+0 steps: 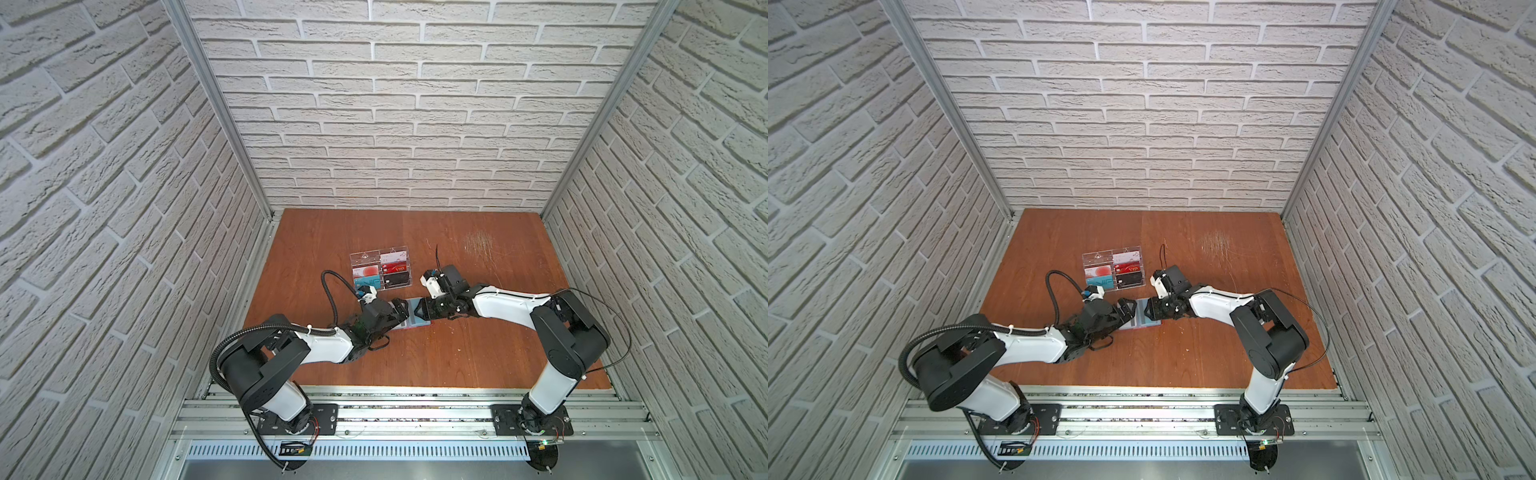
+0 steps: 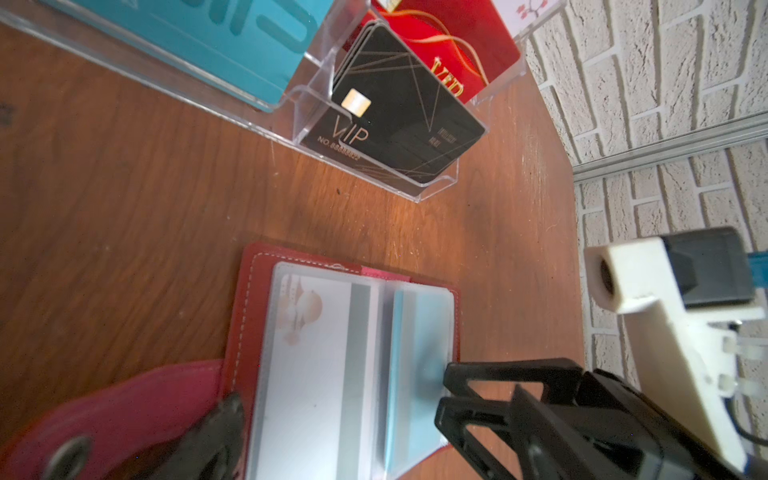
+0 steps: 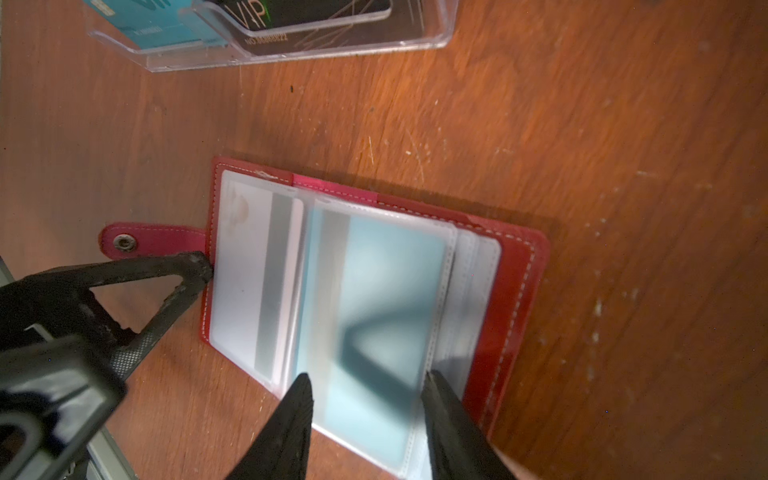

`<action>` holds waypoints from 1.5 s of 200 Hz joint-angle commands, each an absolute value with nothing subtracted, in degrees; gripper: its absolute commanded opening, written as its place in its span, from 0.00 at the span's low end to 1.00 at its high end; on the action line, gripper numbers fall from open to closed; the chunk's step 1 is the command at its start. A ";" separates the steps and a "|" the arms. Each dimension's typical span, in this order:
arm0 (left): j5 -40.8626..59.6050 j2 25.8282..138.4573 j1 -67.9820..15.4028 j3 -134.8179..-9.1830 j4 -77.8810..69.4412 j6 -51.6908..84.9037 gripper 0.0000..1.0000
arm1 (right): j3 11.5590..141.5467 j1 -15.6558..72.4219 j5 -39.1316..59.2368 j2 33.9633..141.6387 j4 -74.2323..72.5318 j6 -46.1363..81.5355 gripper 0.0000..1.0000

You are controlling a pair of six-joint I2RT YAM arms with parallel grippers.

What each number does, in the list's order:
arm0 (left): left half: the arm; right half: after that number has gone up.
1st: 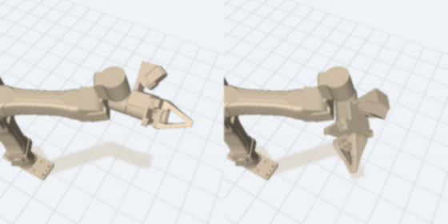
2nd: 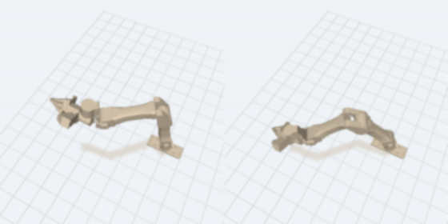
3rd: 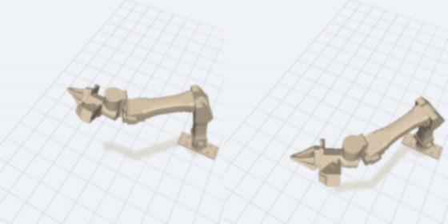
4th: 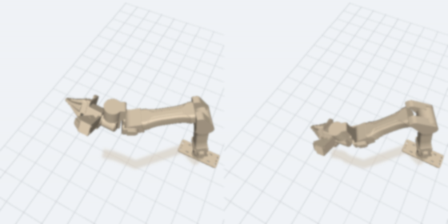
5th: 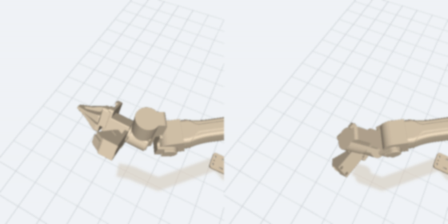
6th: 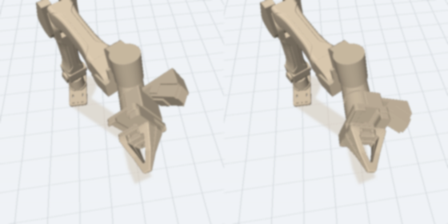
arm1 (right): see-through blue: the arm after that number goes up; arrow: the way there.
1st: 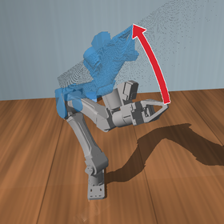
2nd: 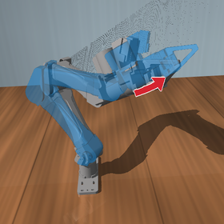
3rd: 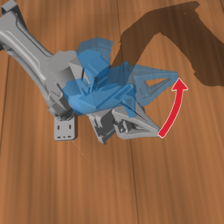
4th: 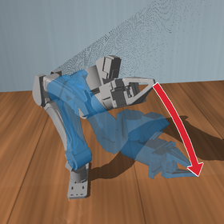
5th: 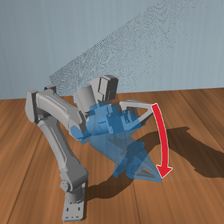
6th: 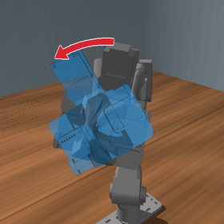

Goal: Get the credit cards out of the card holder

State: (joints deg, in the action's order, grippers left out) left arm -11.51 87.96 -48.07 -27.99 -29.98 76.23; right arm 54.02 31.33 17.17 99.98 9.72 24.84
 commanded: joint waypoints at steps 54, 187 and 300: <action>-12.35 90.00 -48.86 -26.32 -30.24 77.57 0.98 | 54.15 30.19 16.80 100.46 11.08 25.81 0.47; -12.13 90.52 -49.39 -25.80 -31.07 78.62 0.98 | 51.26 29.62 28.23 99.56 1.45 28.41 0.51; -12.12 92.13 -49.39 -24.28 -34.28 80.66 0.98 | 50.13 28.71 24.90 96.90 2.64 28.35 0.50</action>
State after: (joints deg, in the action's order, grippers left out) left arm -12.82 90.17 -48.88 -26.28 -36.97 79.35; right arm 50.04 29.34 27.66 99.31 1.08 28.73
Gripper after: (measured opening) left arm 0.982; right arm 0.498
